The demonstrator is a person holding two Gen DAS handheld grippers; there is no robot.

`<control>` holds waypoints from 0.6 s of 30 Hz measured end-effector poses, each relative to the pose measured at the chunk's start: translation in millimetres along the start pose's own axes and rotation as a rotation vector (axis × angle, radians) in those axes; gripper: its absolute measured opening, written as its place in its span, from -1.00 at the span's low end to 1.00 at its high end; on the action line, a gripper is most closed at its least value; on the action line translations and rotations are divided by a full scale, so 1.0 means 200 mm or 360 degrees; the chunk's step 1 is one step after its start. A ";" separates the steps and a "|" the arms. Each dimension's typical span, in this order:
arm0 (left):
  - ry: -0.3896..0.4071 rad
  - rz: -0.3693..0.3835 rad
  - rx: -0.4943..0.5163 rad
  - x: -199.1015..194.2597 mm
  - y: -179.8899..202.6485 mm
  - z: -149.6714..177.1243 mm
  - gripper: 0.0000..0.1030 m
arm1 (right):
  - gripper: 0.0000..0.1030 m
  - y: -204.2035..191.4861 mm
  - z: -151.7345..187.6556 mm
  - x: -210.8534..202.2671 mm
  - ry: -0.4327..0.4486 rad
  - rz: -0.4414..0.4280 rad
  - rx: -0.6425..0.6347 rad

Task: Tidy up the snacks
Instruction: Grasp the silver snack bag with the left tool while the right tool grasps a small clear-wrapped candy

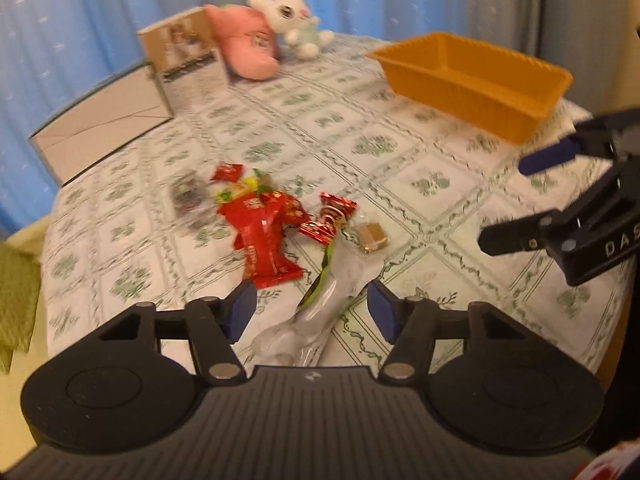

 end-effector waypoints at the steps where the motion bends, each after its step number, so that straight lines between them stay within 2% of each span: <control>1: -0.0024 0.0017 0.0036 0.03 0.00 0.00 0.00 | 0.88 -0.01 0.00 0.02 -0.0001 0.0005 -0.0008; 2: -0.0043 0.0024 0.0062 0.06 0.00 0.00 -0.06 | 0.86 -0.01 -0.01 0.03 -0.0001 0.0010 -0.0017; 4: -0.0080 0.0054 0.0090 0.10 -0.02 0.01 -0.11 | 0.68 -0.01 -0.01 0.07 -0.0016 0.0007 -0.0018; 9: -0.0137 0.0141 0.0069 0.17 -0.05 0.03 -0.25 | 0.62 -0.03 -0.01 0.15 -0.0058 -0.0032 0.0002; 14: -0.0164 0.0188 -0.0107 0.18 -0.09 0.04 -0.49 | 0.59 -0.06 -0.02 0.18 -0.0048 -0.0068 0.0017; 18: -0.0167 0.0149 -0.0244 0.14 -0.11 0.06 -0.53 | 0.53 -0.09 -0.04 0.19 -0.0033 -0.0111 0.0023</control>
Point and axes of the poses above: each gripper's, at about its wrist camera, not at the fingertips, and x roughly the way its jaws point, y to its right, z to its underside, the point moved 6 cm from there along x, roughly the way its jaws point, and after that the axes turned 8 degrees about z, right-handed, at the moved point
